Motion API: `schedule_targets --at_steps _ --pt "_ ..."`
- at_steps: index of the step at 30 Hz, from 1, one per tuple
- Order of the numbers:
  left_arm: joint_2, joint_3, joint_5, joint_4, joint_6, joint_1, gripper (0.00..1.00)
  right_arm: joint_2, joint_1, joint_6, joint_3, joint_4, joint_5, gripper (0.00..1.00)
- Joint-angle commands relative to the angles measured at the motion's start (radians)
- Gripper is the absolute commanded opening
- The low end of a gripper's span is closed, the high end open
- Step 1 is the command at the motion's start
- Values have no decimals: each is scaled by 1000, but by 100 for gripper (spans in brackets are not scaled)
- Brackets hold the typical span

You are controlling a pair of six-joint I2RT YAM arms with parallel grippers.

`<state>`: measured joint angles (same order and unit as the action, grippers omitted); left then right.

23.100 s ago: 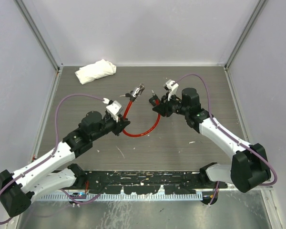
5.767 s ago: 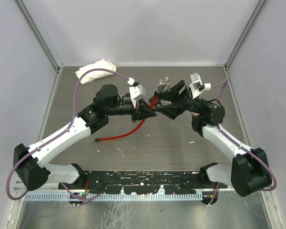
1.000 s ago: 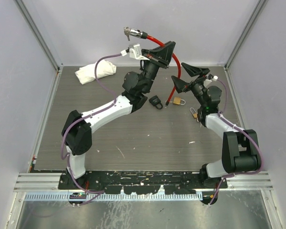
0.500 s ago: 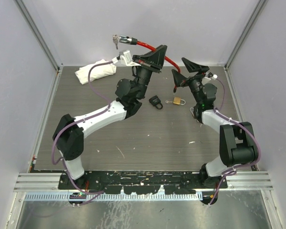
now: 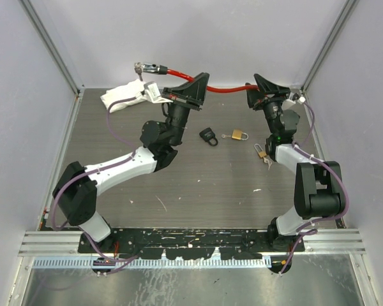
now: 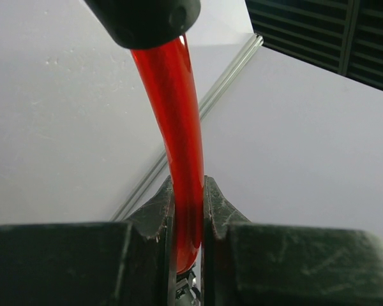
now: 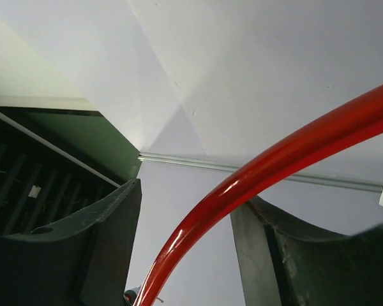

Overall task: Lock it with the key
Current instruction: Adjust the lock.

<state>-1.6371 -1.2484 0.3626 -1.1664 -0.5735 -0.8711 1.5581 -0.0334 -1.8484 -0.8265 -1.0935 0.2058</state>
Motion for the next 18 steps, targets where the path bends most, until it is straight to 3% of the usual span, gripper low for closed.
schedule_targets --at_steps 1,6,12,18 --pt "104 52 24 -133 -7 -8 0 2 16 100 -19 -146 -50 58" --pt "131 107 28 -131 -17 -7 0 9 12 158 -21 -192 -16 41" --pt "159 164 25 -115 -17 -6 0 -30 12 236 17 -188 7 10" --pt "203 243 30 -89 14 -7 0 -63 12 344 32 -177 52 4"
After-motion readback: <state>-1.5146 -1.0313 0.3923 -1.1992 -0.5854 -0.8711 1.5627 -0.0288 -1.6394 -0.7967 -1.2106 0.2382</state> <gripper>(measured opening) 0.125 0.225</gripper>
